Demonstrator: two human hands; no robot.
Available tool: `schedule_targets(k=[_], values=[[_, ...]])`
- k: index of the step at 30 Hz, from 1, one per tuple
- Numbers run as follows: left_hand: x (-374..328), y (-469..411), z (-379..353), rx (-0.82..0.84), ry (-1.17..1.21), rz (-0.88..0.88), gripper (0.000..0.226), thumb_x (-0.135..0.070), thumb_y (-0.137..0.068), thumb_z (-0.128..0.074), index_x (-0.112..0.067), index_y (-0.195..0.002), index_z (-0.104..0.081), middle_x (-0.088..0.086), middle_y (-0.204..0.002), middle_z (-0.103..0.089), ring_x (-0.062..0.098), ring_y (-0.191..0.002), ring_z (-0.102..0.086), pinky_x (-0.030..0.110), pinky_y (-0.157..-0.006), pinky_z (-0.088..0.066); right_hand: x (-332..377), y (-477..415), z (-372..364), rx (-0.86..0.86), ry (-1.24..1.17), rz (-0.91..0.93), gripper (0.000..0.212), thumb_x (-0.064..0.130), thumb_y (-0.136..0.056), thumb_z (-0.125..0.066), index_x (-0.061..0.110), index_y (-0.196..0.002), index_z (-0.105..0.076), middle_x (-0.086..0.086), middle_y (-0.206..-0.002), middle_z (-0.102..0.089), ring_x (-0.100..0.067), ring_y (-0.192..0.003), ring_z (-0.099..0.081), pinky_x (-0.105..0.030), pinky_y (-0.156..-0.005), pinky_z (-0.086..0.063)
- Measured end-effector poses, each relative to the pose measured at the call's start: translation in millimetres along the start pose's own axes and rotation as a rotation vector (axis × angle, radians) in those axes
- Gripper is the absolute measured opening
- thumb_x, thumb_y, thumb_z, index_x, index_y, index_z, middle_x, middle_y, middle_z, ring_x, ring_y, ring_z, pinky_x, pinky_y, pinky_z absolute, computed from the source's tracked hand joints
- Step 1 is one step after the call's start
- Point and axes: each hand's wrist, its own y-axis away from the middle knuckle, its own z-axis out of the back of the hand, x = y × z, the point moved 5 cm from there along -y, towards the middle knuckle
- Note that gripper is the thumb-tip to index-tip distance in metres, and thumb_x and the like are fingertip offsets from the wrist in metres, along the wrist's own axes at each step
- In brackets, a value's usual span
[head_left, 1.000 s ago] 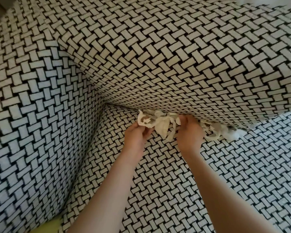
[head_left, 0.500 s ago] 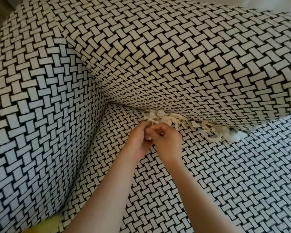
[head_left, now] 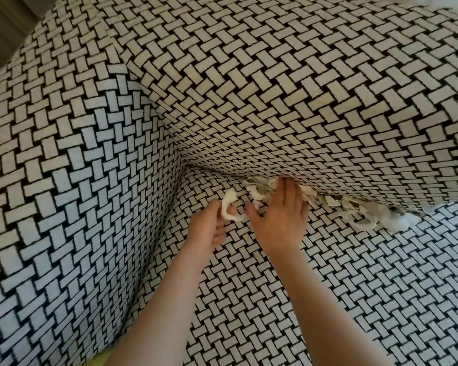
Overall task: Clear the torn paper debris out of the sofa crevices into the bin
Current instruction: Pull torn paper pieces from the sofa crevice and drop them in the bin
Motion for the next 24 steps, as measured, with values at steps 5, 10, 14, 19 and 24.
schedule_targets(k=[5, 10, 14, 19, 24], values=[[6.8, -6.3, 7.7, -0.108, -0.020, -0.004, 0.034, -0.027, -0.093, -0.045, -0.012, -0.065, -0.055, -0.010, -0.033, -0.025, 0.004, -0.025, -0.018, 0.010, -0.029, -0.015, 19.5, -21.3, -16.0, -0.089, 0.043, -0.184, 0.088, 0.064, -0.083, -0.043, -0.005, -0.135, -0.032, -0.021, -0.141, -0.036, -0.033, -0.134, -0.027, -0.043, -0.109, -0.016], [6.8, -11.9, 6.7, -0.101, -0.054, 0.025, 0.037, -0.025, -0.091, -0.047, -0.016, -0.055, -0.055, -0.009, -0.034, -0.027, 0.006, -0.026, -0.020, 0.011, -0.031, -0.019, 31.0, -38.4, -24.4, -0.068, 0.059, -0.438, 0.085, 0.060, -0.086, -0.042, -0.008, -0.135, -0.025, -0.026, -0.142, -0.029, -0.037, -0.134, -0.024, -0.045, -0.112, -0.014], [9.3, -17.9, 9.3, -0.143, -0.077, 0.048, 0.036, -0.028, -0.088, -0.051, -0.014, -0.055, -0.053, -0.009, -0.030, -0.030, 0.007, -0.023, -0.023, 0.015, -0.035, -0.021, 31.1, -39.9, -26.2, -0.145, -0.030, -0.500, 0.072, 0.045, -0.088, -0.050, -0.006, -0.133, -0.028, -0.023, -0.142, -0.031, -0.035, -0.133, -0.025, -0.044, -0.111, -0.012], [8.4, -19.6, 8.7, -0.207, -0.062, 0.066, 0.037, -0.030, -0.085, -0.054, -0.014, -0.052, -0.052, -0.006, -0.034, -0.036, 0.013, -0.037, -0.031, 0.017, -0.041, -0.026, 20.8, -41.3, -23.6, -0.222, -0.126, -0.500, 0.047, 0.031, -0.090, -0.052, -0.002, -0.122, -0.042, -0.018, -0.132, -0.044, -0.031, -0.125, -0.035, -0.039, -0.105, -0.016], [7.2, -19.9, 7.5, -0.230, -0.013, 0.095, 0.037, -0.031, -0.084, -0.054, -0.013, -0.052, -0.055, -0.003, -0.041, -0.037, 0.012, -0.034, -0.027, 0.014, -0.034, -0.022, 13.5, -39.2, -23.4, -0.254, -0.219, -0.388, 0.037, 0.022, -0.088, -0.055, 0.000, -0.117, -0.048, -0.016, -0.124, -0.052, -0.031, -0.121, -0.041, -0.037, -0.101, -0.018]])
